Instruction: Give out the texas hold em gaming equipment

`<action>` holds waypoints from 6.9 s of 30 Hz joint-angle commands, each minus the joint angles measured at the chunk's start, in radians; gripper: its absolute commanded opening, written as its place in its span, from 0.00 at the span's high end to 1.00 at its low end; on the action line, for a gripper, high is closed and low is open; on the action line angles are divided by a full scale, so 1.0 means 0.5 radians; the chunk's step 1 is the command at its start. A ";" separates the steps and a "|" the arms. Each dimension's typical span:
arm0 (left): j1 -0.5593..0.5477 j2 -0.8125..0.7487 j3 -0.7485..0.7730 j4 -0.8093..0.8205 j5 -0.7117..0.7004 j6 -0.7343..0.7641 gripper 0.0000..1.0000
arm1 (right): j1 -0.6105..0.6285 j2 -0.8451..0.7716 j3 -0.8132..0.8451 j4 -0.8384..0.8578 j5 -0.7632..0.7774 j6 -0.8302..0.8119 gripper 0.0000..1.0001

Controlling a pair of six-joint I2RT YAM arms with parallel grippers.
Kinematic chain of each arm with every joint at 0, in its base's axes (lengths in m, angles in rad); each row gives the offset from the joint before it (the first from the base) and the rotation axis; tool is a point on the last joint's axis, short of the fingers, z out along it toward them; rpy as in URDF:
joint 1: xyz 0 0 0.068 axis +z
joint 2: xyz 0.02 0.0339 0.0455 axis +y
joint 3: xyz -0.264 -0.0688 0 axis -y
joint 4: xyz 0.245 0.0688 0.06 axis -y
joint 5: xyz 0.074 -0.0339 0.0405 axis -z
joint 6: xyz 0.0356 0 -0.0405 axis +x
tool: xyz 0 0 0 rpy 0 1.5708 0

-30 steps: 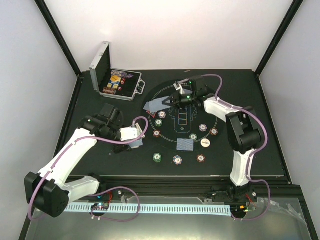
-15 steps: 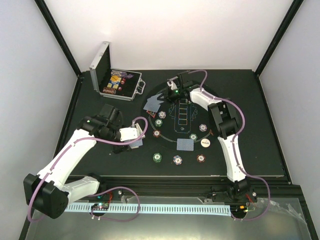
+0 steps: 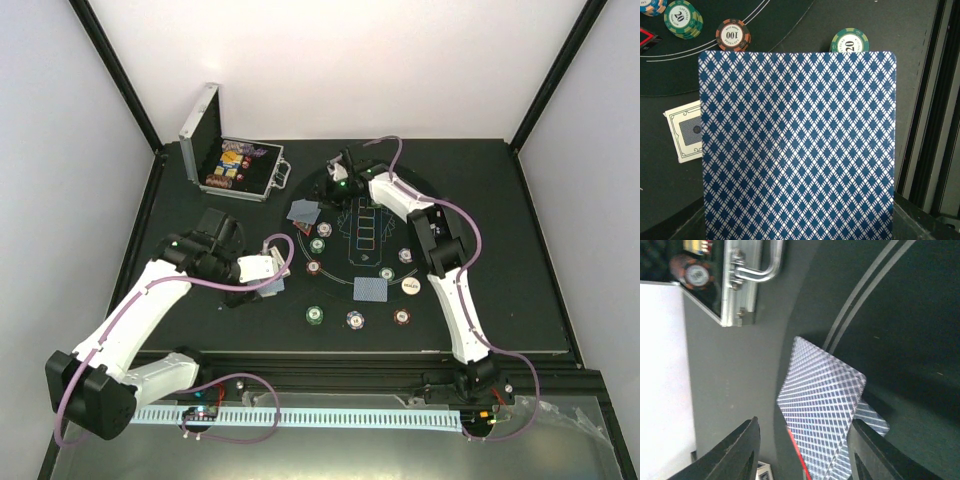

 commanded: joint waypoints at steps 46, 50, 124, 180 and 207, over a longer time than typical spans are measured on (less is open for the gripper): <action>0.011 0.002 0.085 0.021 0.048 -0.027 0.98 | 0.941 -1.615 -2.236 1.644 0.000 0.797 0.10; 0.011 0.000 0.094 0.016 0.055 -0.026 0.98 | 0.947 -1.513 -2.174 1.627 -0.019 0.804 0.15; 0.019 0.011 0.050 -0.006 -0.007 -0.008 0.98 | -0.592 -0.069 0.079 -0.176 0.126 -0.115 0.99; 0.026 0.018 0.105 -0.036 0.073 -0.017 0.98 | 0.915 -1.600 -2.256 1.595 -0.035 0.780 0.25; 0.027 0.017 0.093 -0.030 0.073 -0.008 0.99 | 0.826 -1.856 -2.289 1.106 0.164 0.544 0.99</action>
